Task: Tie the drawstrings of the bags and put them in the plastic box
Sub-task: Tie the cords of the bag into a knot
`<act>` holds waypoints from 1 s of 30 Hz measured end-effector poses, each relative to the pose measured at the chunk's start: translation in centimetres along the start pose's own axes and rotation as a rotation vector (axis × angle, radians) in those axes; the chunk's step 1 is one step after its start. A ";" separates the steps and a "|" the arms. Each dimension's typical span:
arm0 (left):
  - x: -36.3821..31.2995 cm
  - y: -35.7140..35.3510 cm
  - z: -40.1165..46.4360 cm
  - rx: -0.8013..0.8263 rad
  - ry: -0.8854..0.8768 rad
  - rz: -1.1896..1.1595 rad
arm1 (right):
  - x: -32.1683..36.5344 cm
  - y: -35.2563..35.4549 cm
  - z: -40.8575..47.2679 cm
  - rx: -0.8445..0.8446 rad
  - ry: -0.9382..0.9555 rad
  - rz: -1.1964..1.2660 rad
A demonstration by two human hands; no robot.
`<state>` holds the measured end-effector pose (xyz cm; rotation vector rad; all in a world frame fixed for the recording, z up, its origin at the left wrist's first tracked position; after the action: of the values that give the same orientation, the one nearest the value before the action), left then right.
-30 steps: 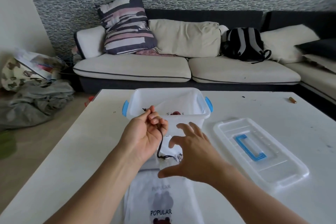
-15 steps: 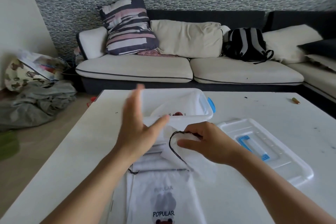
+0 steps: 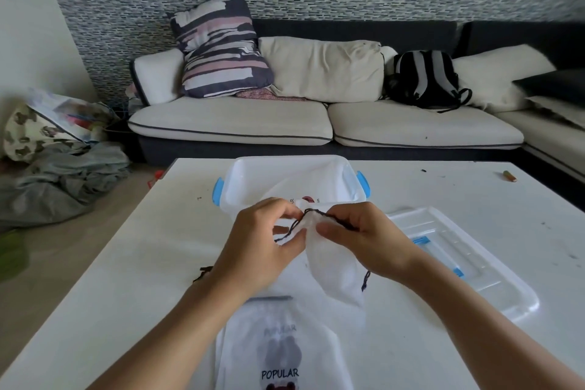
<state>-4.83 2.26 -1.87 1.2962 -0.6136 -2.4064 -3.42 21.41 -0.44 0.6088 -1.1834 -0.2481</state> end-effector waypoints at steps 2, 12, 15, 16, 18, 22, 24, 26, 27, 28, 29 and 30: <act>0.4 -0.5 -0.1 0.127 0.086 0.010 | -0.1 0.3 -0.1 0.028 -0.015 -0.039; 0.6 -0.7 -0.4 0.361 0.472 -0.292 | -0.3 0.3 -0.3 0.131 -0.022 -0.045; 0.3 -0.8 -0.4 0.377 0.566 -0.383 | -0.5 0.4 -0.1 0.123 -0.034 -0.079; 0.2 -0.9 -0.4 0.378 0.590 -0.388 | -0.6 0.4 -0.1 0.123 -0.032 -0.099; -0.1 -0.9 -0.4 0.396 0.626 -0.406 | -0.9 0.4 -0.1 0.114 -0.027 -0.130; 0.4 -1.0 -0.3 0.358 0.628 -0.348 | -1.0 0.3 0.0 0.059 -0.021 -0.107; 0.9 -1.0 -0.2 0.341 0.547 -0.220 | -1.0 0.4 0.0 0.051 -0.020 -0.117; 0.6 -0.7 -0.1 0.268 0.430 -0.152 | -1.0 0.5 0.0 0.066 -0.028 -0.106; 0.2 -0.4 -0.1 0.218 0.347 -0.121 | -0.9 0.5 0.0 0.068 -0.041 -0.052; -0.2 -0.2 -0.1 0.170 0.255 -0.084 | -0.7 0.4 0.0 0.062 -0.066 0.022; -0.5 0.0 -0.1 0.133 0.171 -0.046 | -0.6 0.4 0.0 0.047 -0.087 0.072; -0.6 0.0 -0.1 0.114 0.110 -0.018 | -0.4 0.4 0.0 0.026 -0.087 0.079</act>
<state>-4.42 2.53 -1.51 1.4752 -0.7190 -2.3253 -3.63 21.92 -0.58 0.5775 -1.2929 -0.1943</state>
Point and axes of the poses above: each hand's wrist, its own z-axis towards the middle knuckle, its own y-axis out of the back of the hand, x = y × z, the point moved 2 cm from there along z, towards the middle knuckle, and after that the axes turned 6 degrees about y, right-handed, at the moved point
